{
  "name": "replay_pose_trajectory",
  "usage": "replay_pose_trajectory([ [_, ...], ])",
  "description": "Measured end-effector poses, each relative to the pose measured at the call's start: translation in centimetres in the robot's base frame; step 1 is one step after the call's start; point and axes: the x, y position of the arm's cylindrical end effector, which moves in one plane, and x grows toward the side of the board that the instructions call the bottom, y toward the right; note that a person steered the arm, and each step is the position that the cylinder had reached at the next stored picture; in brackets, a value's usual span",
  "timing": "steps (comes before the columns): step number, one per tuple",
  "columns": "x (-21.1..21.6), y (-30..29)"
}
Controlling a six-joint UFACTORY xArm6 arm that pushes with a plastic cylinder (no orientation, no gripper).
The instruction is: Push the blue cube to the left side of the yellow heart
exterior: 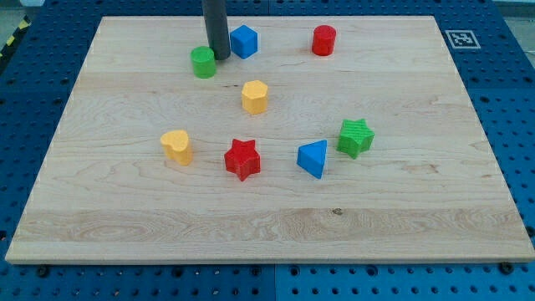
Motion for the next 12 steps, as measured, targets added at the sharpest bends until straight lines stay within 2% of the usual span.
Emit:
replay_pose_trajectory([
  [3,-0.3,0.0],
  [5,-4.5,0.0],
  [7,-4.5,7.7],
  [12,2.8,8.8],
])
